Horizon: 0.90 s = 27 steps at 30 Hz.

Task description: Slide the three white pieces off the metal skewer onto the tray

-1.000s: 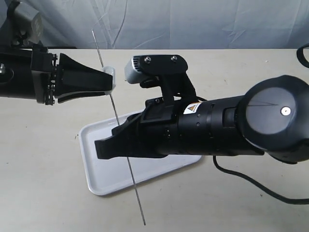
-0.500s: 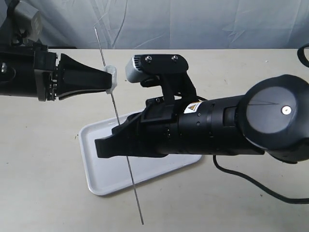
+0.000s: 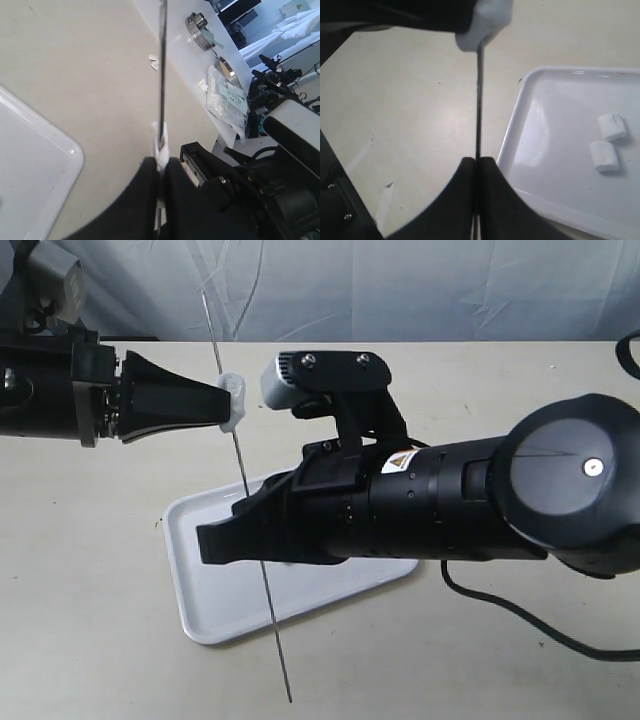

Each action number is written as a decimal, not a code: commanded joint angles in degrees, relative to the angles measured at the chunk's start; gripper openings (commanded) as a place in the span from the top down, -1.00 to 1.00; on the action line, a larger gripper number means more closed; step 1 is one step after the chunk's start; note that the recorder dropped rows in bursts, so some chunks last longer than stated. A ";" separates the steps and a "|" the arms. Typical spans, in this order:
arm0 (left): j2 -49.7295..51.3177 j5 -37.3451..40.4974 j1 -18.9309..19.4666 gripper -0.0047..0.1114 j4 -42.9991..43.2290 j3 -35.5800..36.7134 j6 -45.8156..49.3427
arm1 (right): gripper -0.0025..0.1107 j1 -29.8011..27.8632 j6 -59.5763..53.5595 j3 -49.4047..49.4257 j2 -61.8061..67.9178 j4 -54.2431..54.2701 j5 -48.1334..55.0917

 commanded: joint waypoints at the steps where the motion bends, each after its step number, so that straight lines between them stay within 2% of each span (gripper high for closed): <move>1: 0.06 -0.09 -0.35 0.92 -6.13 0.21 1.57 | 0.97 -0.25 -0.18 -0.12 0.05 0.09 0.83; 13: 0.06 -0.98 -0.11 0.92 -12.52 0.07 2.67 | 0.97 -0.25 -0.20 0.08 3.79 -0.02 5.32; 22: 0.06 -2.83 6.00 0.92 -12.50 -4.35 -0.17 | 0.97 -0.25 -0.20 0.12 6.48 -0.02 6.47; 27: 0.06 -2.83 6.59 0.92 -13.92 -7.20 -0.64 | 0.97 -0.11 -0.20 0.12 8.07 0.12 7.02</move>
